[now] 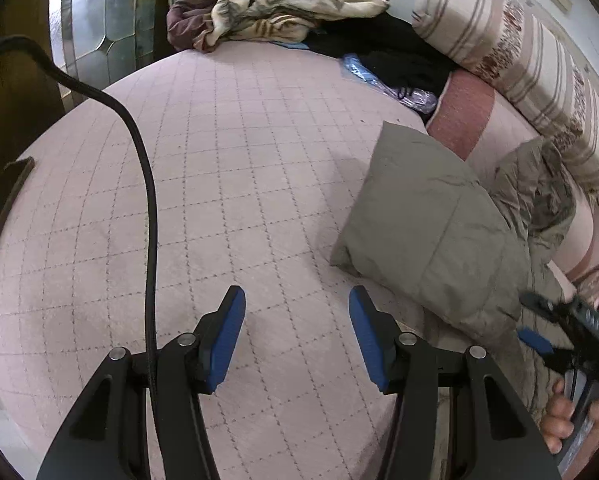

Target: Fold large clothes

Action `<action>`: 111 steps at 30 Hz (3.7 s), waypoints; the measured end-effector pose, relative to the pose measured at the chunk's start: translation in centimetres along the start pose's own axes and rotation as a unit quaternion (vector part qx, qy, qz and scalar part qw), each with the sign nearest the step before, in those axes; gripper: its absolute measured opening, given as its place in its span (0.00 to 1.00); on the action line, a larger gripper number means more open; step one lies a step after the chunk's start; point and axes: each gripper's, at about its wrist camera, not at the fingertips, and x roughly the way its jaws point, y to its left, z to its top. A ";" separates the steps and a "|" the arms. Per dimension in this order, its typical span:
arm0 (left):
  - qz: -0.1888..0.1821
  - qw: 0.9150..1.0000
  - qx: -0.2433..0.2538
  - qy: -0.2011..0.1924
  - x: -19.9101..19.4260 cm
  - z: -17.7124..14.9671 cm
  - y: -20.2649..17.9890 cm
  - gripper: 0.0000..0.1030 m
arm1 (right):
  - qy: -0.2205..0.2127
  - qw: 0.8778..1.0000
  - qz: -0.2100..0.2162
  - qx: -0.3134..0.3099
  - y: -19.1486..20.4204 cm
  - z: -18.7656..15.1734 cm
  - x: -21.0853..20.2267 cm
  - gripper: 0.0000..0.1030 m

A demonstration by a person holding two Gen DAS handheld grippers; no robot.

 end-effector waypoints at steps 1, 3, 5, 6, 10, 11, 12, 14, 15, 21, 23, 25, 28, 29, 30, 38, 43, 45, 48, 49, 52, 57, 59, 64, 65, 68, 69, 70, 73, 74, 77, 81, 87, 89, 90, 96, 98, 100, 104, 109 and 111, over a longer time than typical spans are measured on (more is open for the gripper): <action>0.001 1.000 0.003 -0.002 -0.1 -0.1 -0.2 0.51 | 0.006 1.000 0.017 -0.001 0.4 0.0 0.5 0.84; 0.003 1.000 0.005 -0.004 -0.2 -0.1 -0.5 0.51 | 0.025 0.999 0.047 0.002 1.5 -0.2 1.7 0.79; 0.005 1.000 0.006 -0.005 -0.2 -0.2 -0.8 0.51 | 0.043 0.998 0.036 0.000 2.2 -0.5 2.7 0.46; 0.004 1.000 0.006 -0.005 -0.1 -0.2 -0.9 0.51 | 0.046 0.999 0.029 -0.001 2.4 -0.6 2.7 0.28; 0.002 1.000 0.017 -0.001 0.1 -0.5 -2.0 0.51 | 0.017 0.999 0.035 -0.010 1.2 0.3 -1.0 0.15; 0.002 1.000 0.022 0.001 0.2 -0.6 -2.3 0.51 | 0.003 1.000 0.023 -0.020 0.7 0.7 -2.4 0.14; 0.002 1.000 0.028 0.002 0.3 -0.7 -2.6 0.51 | -0.011 1.000 0.007 -0.028 0.0 1.1 -4.0 0.14; -0.002 0.999 0.038 0.005 0.4 -1.1 -3.4 0.51 | -0.035 0.998 -0.029 -0.032 -2.0 2.4 -6.9 0.14; -0.006 0.999 0.043 0.007 0.4 -1.3 -3.8 0.51 | -0.048 0.996 -0.063 -0.031 -3.7 3.2 -8.7 0.14; -0.026 0.995 0.091 0.027 1.2 -2.9 -7.4 0.51 | -0.084 0.961 -0.262 -0.006 -12.5 6.8 -13.0 0.14; -0.033 0.993 0.111 0.036 1.6 -3.6 -8.6 0.51 | -0.072 0.953 -0.296 0.011 -15.1 7.6 -12.7 0.14; -0.042 0.990 0.128 0.047 2.2 -4.3 -9.7 0.51 | -0.056 0.952 -0.300 0.027 -17.1 8.0 -11.8 0.14; -0.035 0.986 0.149 0.061 3.4 -5.3 -10.9 0.51 | -0.035 0.948 -0.315 0.031 -18.8 8.1 -9.3 0.14; -0.031 0.986 0.154 0.063 3.7 -5.5 -11.2 0.51 | -0.029 0.947 -0.319 0.036 -19.3 8.1 -8.3 0.17; -0.023 0.985 0.161 0.063 4.0 -5.7 -11.5 0.51 | -0.026 0.946 -0.320 0.041 -19.8 8.0 -7.6 0.21; -0.010 0.985 0.168 0.043 2.8 -5.6 -12.2 0.51 | -0.059 0.952 -0.290 0.085 -22.3 7.6 -9.4 0.61; 0.013 0.983 0.181 0.006 0.5 -6.4 -13.4 0.51 | -0.113 0.970 -0.199 0.085 -23.6 3.9 -16.7 0.61; 0.013 0.981 0.191 -0.009 -0.8 -6.9 -14.2 0.51 | -0.128 0.970 -0.187 0.083 -25.5 1.8 -19.9 0.61; 0.005 0.982 0.191 0.005 -2.2 -7.9 -15.0 0.51 | -0.150 0.964 -0.189 0.115 -30.0 -0.4 -23.7 0.61; 0.000 0.982 0.186 0.015 -2.7 -8.3 -15.3 0.51 | -0.160 0.960 -0.192 0.127 -31.4 -1.2 -24.9 0.61; -0.014 0.984 0.174 0.036 -4.3 -9.7 -16.0 0.51 | -0.184 0.941 -0.212 0.189 -38.4 -3.0 -27.9 0.61; -0.067 0.986 0.147 0.051 -8.4 -11.7 -17.8 0.51 | -0.209 0.924 -0.152 0.283 -47.3 -3.3 -30.0 0.61; -0.075 0.986 0.143 0.030 -10.3 -12.3 -19.0 0.52 | -0.218 0.921 -0.126 0.298 -49.2 -2.5 -29.8 0.61; -0.039 0.985 0.167 -0.005 -11.3 -13.6 -21.5 0.55 | -0.243 0.906 -0.066 0.339 -53.2 0.7 -27.9 0.61; -0.032 0.986 0.165 -0.004 -11.0 -13.6 -21.6 0.55 | -0.245 0.905 -0.063 0.343 -53.8 1.2 -27.7 0.61; -0.022 0.989 0.150 0.003 -10.2 -13.4 -21.4 0.55 | -0.268 0.896 -0.046 0.351 -55.4 2.6 -27.3 0.61; -0.017 0.989 0.145 0.003 -10.0 -13.3 -21.2 0.55 | -0.273 0.893 -0.042 0.356 -55.9 3.1 -27.2 0.61; -0.010 0.990 0.141 0.001 -9.8 -13.2 -21.1 0.55 | -0.277 0.889 -0.039 0.363 -56.3 3.6 -27.3 0.61; 0.013 0.990 0.137 0.000 -9.2 -12.8 -20.8 0.55 | -0.267 0.877 -0.049 0.396 -57.1 4.9 -27.3 0.34; 0.014 0.991 0.136 0.000 -9.0 -12.7 -20.8 0.55 | -0.256 0.877 -0.058 0.404 -57.4 5.3 -27.3 0.18; 0.011 0.991 0.135 -0.002 -8.7 -12.5 -20.5 0.55 | -0.244 0.885 -0.073 0.391 -56.9 6.4 -28.6 0.09; -0.001 0.989 0.148 -0.011 -8.7 -12.2 -19.9 0.55 | -0.266 0.901 -0.126 0.320 -51.7 7.4 -33.1 0.08; -0.014 0.985 0.167 -0.037 -8.4 -10.6 -18.9 0.55 | -0.315 0.919 -0.130 0.197 -38.8 8.0 -39.7 0.07; -0.020 0.984 0.173 -0.048 -8.1 -9.4 -18.4 0.55 | -0.322 0.927 -0.119 0.148 -33.6 8.1 -40.5 0.07; -0.017 0.983 0.175 -0.052 -7.8 -8.9 -18.2 0.55 | -0.322 0.932 -0.113 0.121 -30.8 8.1 -40.5 0.07; -0.008 0.986 0.149 -0.071 -6.5 -6.5 -14.5 0.55 | -0.262 0.962 -0.070 -0.028 -15.6 7.4 -33.9 0.07; -0.007 0.989 0.131 -0.072 -6.1 -6.4 -12.6 0.56 | -0.231 0.970 -0.050 -0.065 -12.2 6.3 -30.5 0.07; -0.008 0.992 0.109 -0.064 -5.3 -6.4 -10.6 0.56 | -0.195 0.975 -0.041 -0.102 -9.3 5.0 -26.6 0.07; 0.002 0.995 0.085 -0.052 -4.0 -5.8 -8.4 0.56 | -0.118 0.981 -0.042 -0.149 -5.7 2.5 -17.5 0.07; 0.013 0.995 0.083 -0.057 -3.5 -5.7 -7.7 0.56 | -0.056 0.980 -0.084 -0.173 -5.5 0.3 -8.1 0.08; 0.003 0.996 0.075 -0.047 -3.2 -5.7 -7.6 0.56 | -0.054 0.977 -0.103 -0.177 -5.8 -0.2 -6.2 0.12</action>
